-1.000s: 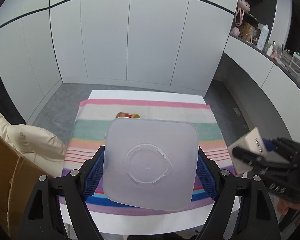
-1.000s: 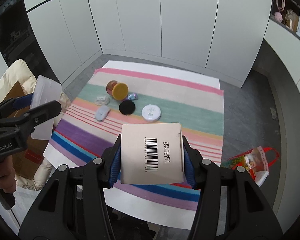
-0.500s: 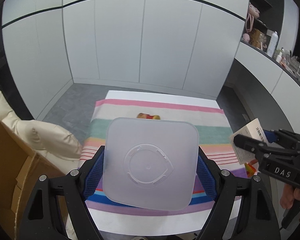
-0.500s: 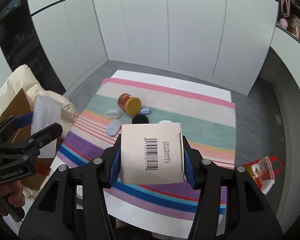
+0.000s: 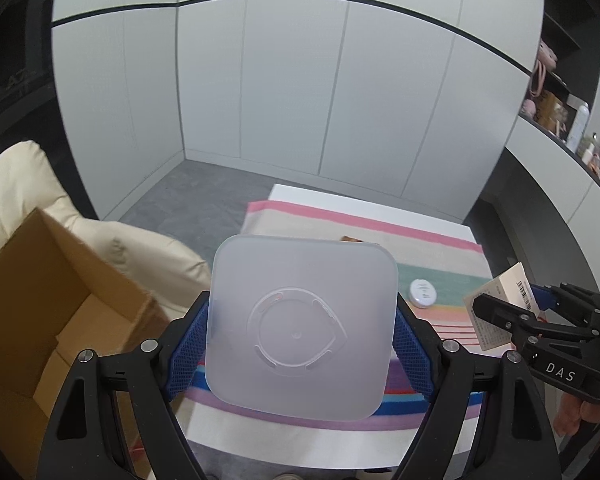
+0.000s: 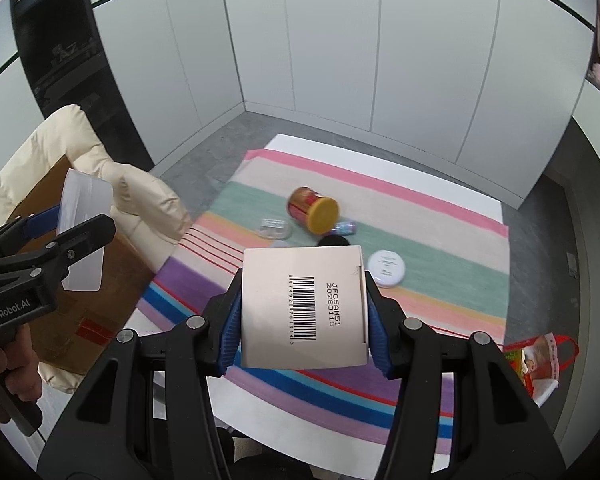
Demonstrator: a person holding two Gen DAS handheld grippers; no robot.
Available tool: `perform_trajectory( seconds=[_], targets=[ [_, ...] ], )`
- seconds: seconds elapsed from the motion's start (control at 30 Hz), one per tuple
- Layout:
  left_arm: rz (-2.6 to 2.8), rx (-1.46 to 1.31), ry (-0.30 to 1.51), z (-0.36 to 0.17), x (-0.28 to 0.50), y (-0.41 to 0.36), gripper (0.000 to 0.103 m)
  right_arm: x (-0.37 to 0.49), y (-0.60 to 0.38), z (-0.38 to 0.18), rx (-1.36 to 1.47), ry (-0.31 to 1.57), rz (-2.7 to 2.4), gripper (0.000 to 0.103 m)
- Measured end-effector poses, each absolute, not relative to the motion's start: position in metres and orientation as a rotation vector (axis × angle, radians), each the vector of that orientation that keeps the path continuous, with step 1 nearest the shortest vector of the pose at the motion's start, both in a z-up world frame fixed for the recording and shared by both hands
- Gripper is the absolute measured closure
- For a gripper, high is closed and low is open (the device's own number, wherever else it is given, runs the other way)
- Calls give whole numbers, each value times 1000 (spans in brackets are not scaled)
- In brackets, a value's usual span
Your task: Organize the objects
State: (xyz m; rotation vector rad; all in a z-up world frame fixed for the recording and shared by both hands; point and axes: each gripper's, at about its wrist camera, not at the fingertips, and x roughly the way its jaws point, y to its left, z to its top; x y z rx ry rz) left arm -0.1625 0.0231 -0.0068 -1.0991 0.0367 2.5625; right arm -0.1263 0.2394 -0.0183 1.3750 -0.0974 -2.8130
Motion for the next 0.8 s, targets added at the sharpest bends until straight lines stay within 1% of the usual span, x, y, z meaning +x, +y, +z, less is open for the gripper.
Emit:
perform_trajectory(
  seconds=[0.8],
  targets=[
    [2747,-1156,-83,-6,-154,-103,19,-156,116,-17,1281,43,-2673,49]
  ],
)
